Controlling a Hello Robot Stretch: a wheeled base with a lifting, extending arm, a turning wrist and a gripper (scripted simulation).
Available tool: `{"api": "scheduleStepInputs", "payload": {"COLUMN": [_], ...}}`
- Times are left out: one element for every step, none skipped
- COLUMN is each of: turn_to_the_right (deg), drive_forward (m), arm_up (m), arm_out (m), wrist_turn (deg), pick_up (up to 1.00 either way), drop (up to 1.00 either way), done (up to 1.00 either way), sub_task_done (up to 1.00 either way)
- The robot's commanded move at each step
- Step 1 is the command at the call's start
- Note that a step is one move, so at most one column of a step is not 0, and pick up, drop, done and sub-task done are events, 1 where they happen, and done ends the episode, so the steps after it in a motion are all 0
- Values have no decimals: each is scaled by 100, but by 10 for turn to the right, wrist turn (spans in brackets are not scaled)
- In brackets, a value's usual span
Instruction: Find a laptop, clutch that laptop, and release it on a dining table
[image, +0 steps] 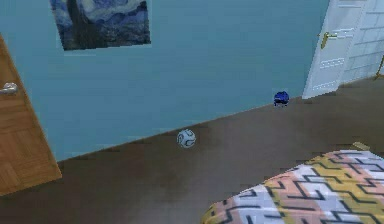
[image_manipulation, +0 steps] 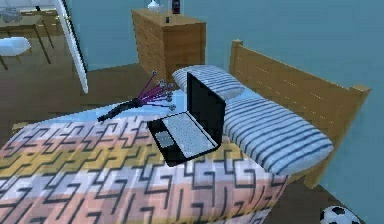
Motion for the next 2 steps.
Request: {"api": "scheduleStepInputs", "payload": {"turn_to_the_right": [0,0], "drive_forward": [0,0], "arm_up": [50,16], "arm_out": [0,0], "wrist_turn": [0,0], "pick_up": [0,0], "drop": [0,0], "done": [0,0], "sub_task_done": [0,0]}}
